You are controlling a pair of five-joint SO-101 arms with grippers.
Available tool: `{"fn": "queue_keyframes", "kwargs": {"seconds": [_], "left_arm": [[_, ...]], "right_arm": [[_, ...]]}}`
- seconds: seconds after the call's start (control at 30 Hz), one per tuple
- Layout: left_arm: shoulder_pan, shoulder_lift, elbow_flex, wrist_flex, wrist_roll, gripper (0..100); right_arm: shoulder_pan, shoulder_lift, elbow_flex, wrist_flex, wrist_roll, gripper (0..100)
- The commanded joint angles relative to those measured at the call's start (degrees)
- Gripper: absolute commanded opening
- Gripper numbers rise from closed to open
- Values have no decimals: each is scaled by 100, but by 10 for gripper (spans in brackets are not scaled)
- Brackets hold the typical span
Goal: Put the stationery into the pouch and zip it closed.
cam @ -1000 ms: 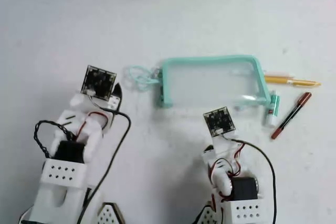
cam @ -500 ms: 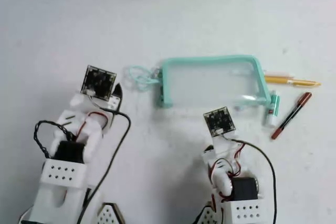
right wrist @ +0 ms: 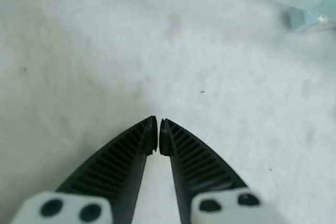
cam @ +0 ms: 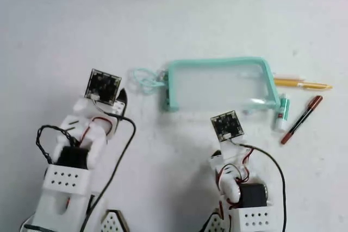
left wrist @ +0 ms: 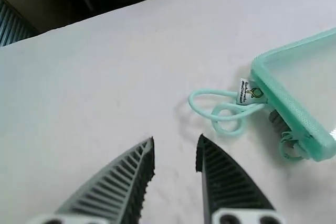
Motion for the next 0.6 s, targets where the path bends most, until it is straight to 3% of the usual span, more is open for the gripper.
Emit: {"fn": "queue_keyframes", "kwargs": {"seconds": [0.0, 0.17, 0.57], "left_arm": [[110, 4, -62, -149, 18, 146], [75, 4, -62, -132, 633, 147], [57, 4, -62, -123, 615, 147]], "right_arm": [[31, -40, 44, 31, -9, 20], [31, -40, 44, 31, -9, 20], [31, -40, 44, 31, -9, 20]]}}
